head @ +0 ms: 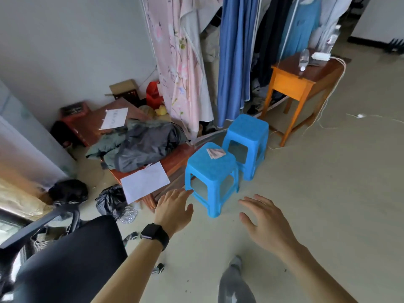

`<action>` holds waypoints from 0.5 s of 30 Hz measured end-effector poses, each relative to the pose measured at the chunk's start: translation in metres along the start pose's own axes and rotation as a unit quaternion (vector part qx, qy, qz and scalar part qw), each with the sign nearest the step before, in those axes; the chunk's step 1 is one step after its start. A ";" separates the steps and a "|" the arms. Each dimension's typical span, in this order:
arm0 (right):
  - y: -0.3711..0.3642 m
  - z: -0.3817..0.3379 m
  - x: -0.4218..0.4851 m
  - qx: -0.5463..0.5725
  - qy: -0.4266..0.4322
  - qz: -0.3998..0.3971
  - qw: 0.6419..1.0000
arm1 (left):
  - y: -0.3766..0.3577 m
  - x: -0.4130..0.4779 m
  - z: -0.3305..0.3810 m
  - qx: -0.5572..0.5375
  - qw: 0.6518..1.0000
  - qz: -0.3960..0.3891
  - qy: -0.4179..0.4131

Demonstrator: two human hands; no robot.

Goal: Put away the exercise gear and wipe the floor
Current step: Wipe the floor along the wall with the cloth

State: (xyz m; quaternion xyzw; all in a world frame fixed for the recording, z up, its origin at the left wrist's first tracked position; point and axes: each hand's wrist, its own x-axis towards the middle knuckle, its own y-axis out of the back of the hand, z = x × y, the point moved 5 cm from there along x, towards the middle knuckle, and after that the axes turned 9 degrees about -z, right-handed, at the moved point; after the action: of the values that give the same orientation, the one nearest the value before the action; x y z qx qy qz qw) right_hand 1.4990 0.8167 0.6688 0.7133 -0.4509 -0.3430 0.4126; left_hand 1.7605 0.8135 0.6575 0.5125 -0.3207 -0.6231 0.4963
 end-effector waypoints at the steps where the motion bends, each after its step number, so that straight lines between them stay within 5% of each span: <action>1: -0.004 0.006 0.026 0.003 0.002 -0.008 1.000 | 0.004 0.023 -0.003 0.001 1.000 -0.001 0.006; 15: -0.027 0.075 0.347 0.020 -0.056 -0.107 0.992 | 0.032 0.320 -0.048 -0.006 0.994 -0.095 0.047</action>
State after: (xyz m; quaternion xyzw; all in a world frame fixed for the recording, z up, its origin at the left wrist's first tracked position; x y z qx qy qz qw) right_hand 1.5681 0.4814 0.5721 0.7452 -0.4016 -0.4153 0.3330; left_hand 1.8212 0.5057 0.5709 0.5661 -0.2436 -0.6446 0.4523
